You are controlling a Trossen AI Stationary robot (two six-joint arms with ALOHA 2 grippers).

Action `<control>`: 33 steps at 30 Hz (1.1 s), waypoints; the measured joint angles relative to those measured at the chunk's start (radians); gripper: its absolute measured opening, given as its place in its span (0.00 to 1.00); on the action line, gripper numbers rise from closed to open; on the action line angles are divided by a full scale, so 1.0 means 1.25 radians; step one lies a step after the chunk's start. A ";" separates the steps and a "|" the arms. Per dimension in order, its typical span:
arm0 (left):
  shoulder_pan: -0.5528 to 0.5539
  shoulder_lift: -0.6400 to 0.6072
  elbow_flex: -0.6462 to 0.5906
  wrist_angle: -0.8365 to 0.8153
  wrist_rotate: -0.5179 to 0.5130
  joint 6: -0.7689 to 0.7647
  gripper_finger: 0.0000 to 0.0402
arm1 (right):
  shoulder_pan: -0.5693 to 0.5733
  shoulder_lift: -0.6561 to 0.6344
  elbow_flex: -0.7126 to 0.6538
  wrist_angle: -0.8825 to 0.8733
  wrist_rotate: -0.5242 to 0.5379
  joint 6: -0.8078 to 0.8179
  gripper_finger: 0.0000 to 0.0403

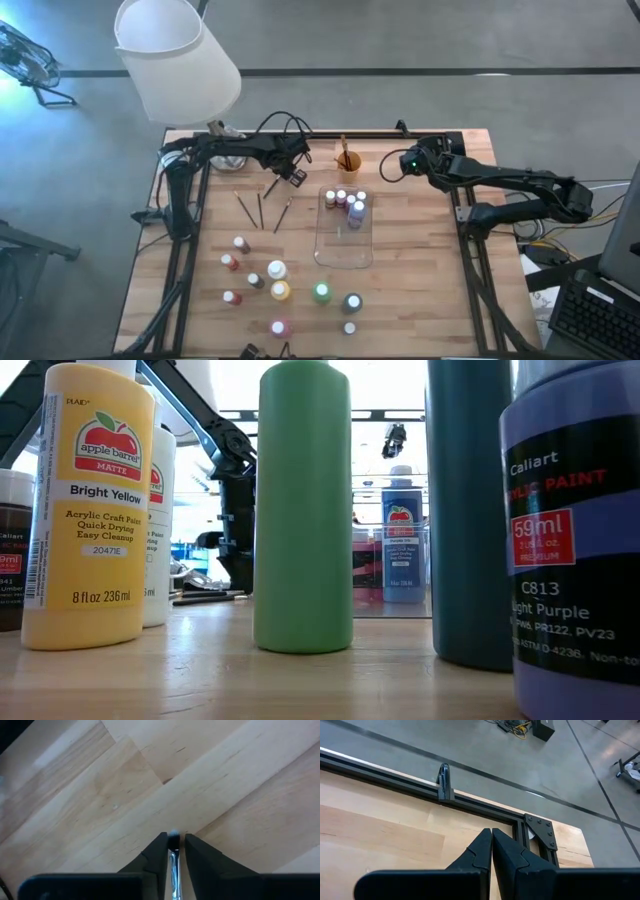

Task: Pick & Place Paint Supplies
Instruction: Put the silver paint brush into the yellow cup

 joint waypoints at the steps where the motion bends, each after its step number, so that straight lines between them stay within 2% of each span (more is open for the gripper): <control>1: 0.000 0.000 0.000 0.001 0.000 0.000 0.16 | 0.000 0.000 0.000 0.000 0.000 0.000 0.02; 7: -0.002 0.000 -0.001 0.013 -0.001 0.005 0.02 | 0.000 0.000 0.000 0.000 0.000 -0.004 0.02; 18: -0.029 -0.030 0.067 0.018 0.020 0.015 0.01 | 0.000 0.000 0.000 -0.001 -0.006 -0.018 0.02; 33: -0.078 -0.050 0.296 0.021 0.005 0.111 0.00 | 0.000 0.000 0.000 -0.001 -0.007 -0.018 0.02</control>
